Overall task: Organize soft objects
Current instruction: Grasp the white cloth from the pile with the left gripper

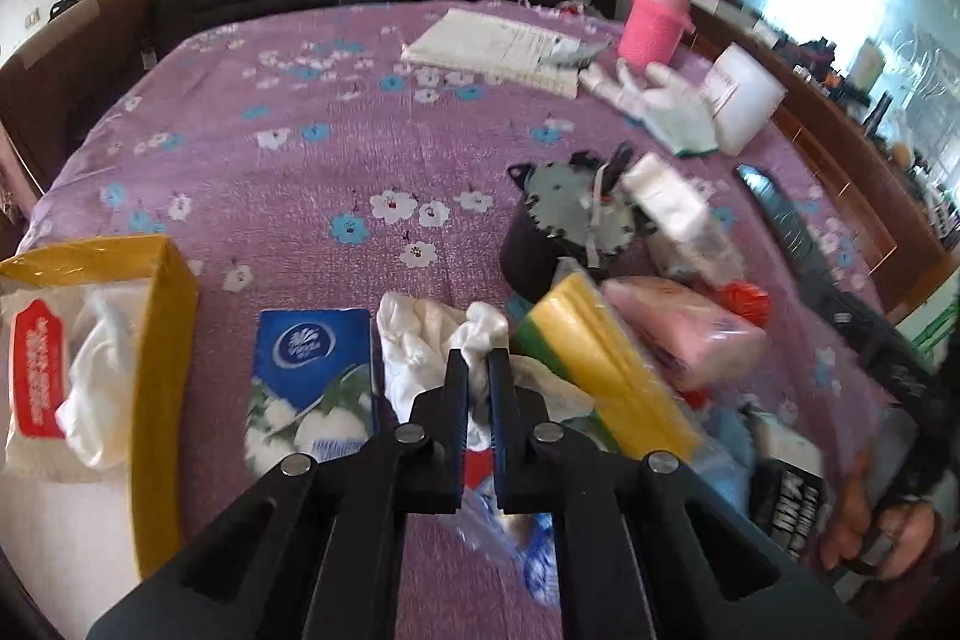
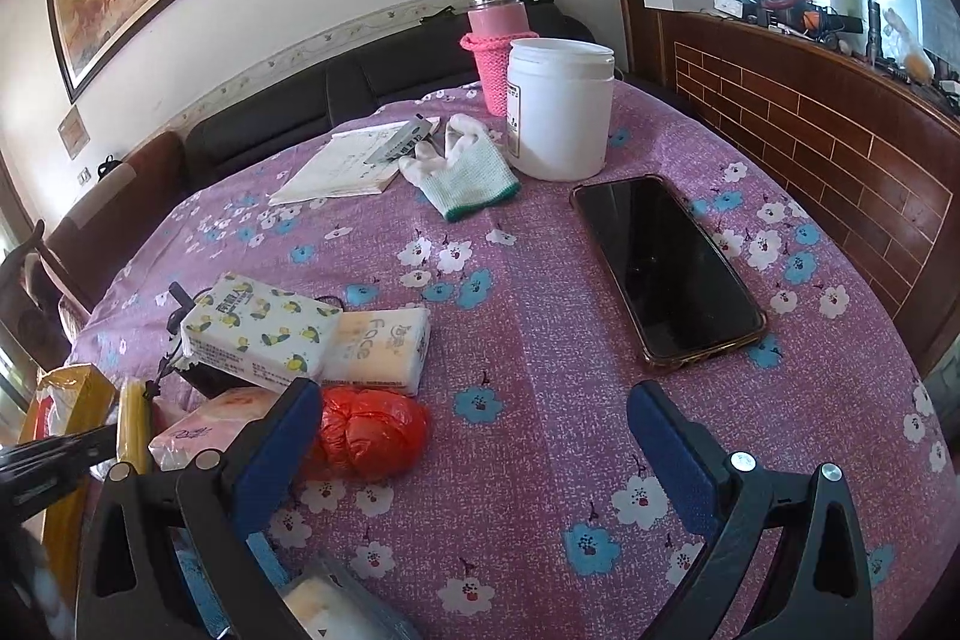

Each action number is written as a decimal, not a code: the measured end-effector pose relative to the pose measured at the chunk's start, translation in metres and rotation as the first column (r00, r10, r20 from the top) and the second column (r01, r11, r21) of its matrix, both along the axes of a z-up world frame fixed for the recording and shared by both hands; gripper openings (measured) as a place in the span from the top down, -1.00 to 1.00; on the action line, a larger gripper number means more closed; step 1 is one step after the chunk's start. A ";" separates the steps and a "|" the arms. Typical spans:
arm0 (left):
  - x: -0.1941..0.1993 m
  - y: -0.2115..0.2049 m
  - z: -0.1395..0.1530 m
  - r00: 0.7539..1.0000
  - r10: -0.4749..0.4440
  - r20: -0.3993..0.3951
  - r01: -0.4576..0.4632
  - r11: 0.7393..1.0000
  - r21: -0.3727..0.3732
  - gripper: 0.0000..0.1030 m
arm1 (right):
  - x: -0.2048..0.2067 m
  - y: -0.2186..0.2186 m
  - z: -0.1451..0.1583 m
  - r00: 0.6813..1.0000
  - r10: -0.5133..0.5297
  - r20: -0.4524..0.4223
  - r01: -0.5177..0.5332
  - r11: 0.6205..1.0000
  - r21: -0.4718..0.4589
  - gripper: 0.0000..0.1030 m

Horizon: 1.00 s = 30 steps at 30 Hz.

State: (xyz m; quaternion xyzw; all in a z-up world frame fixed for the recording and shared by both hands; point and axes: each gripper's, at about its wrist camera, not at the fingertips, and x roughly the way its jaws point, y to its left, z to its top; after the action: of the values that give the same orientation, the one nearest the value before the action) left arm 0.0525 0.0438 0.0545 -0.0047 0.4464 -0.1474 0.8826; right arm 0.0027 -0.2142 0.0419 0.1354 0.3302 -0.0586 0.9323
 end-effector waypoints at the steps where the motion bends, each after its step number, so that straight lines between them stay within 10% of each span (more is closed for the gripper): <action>1: -0.007 0.004 0.006 1.000 0.002 0.018 -0.002 1.000 -0.013 0.89 | 0.000 0.000 0.000 1.000 0.000 -0.002 0.000 1.000 -0.002 -0.99; 16: -0.116 0.048 0.014 0.994 0.058 0.093 -0.051 0.995 -0.085 0.80 | -0.001 -0.003 -0.007 0.999 -0.033 -0.031 0.033 0.999 -0.005 -0.99; 24: -0.120 0.048 -0.009 0.993 0.071 0.095 -0.070 0.997 -0.009 -0.21 | -0.002 0.008 -0.007 0.999 -0.021 -0.024 0.020 0.998 -0.062 -0.99; 30: -0.103 0.020 -0.031 0.997 0.022 0.080 -0.027 0.998 0.052 -0.36 | -0.001 0.010 -0.006 1.000 -0.014 -0.022 0.013 0.997 -0.073 -0.99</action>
State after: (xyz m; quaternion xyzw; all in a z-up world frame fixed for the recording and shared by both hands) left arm -0.0508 0.0637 0.0239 0.0190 0.4147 -0.1248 0.9012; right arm 0.0015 -0.2042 0.0356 0.1028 0.3371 -0.0785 0.9325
